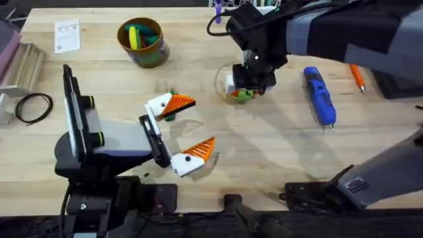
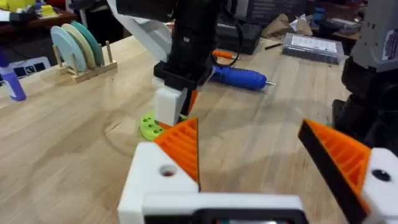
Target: Pick up the gripper from the table and insert it into the empty holder that is missing its gripper. Then pick up a screw, insert it into the mounting hole, and use the screwdriver to tighten it. Finally, clean up the table by picking up the vegetable and placing it into the bucket.
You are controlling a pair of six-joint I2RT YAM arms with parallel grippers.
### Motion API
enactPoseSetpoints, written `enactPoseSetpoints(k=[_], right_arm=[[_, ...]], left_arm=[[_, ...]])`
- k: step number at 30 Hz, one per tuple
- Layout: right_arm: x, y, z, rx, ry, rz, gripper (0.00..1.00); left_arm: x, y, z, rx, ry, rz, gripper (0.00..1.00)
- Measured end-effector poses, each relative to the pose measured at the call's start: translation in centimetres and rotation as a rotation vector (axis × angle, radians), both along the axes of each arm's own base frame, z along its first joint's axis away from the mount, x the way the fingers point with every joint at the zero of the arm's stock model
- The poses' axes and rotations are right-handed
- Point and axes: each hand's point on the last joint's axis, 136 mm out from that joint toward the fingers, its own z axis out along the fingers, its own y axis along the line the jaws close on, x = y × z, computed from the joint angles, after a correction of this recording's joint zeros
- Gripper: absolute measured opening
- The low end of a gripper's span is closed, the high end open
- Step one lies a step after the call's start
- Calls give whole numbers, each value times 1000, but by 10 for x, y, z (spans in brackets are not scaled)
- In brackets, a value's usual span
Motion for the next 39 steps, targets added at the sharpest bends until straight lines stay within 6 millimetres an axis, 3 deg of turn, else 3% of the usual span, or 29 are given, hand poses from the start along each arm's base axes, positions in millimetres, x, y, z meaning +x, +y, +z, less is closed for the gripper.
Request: enactPoseSetpoints(k=[8,12,39], right_arm=[[0,0,0,0,0,0,287],[0,0,0,0,0,0,209],[0,0,0,0,0,0,10]], left_arm=[[0,0,0,0,0,0,985],[0,0,0,0,0,0,985],[0,0,0,0,0,0,985]])
